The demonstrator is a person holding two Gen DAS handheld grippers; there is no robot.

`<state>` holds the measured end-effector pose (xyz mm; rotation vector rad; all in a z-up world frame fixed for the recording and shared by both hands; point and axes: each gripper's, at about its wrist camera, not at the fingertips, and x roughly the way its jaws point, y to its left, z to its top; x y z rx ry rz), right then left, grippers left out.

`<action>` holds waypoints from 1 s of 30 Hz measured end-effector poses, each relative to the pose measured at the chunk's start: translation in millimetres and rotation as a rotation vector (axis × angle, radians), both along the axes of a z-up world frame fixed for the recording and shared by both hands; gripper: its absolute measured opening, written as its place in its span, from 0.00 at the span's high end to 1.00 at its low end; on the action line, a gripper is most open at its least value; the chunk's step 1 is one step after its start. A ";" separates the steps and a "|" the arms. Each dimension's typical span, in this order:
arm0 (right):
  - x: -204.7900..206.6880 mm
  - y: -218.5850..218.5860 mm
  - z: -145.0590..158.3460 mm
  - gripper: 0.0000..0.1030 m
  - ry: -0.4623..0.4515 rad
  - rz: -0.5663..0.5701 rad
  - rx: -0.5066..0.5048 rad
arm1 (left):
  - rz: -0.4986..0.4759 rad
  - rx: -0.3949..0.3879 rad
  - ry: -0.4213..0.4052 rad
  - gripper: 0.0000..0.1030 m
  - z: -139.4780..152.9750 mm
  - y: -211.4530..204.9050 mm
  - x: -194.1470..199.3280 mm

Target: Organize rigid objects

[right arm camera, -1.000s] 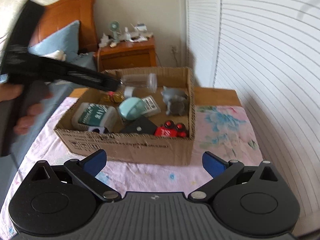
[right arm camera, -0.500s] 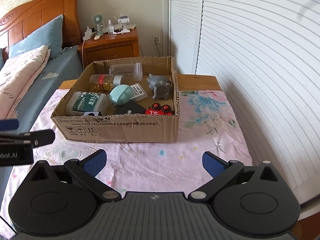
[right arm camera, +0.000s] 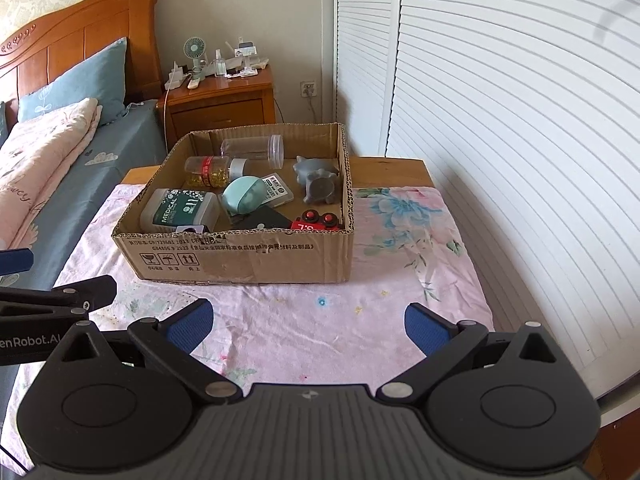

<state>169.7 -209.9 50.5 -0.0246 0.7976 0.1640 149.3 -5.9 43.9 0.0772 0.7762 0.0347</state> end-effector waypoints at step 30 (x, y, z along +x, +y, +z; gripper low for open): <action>0.0 -4.4 1.5 0.00 -0.009 -0.011 0.006 | 0.015 -0.009 0.010 0.06 1.4 -4.0 -4.1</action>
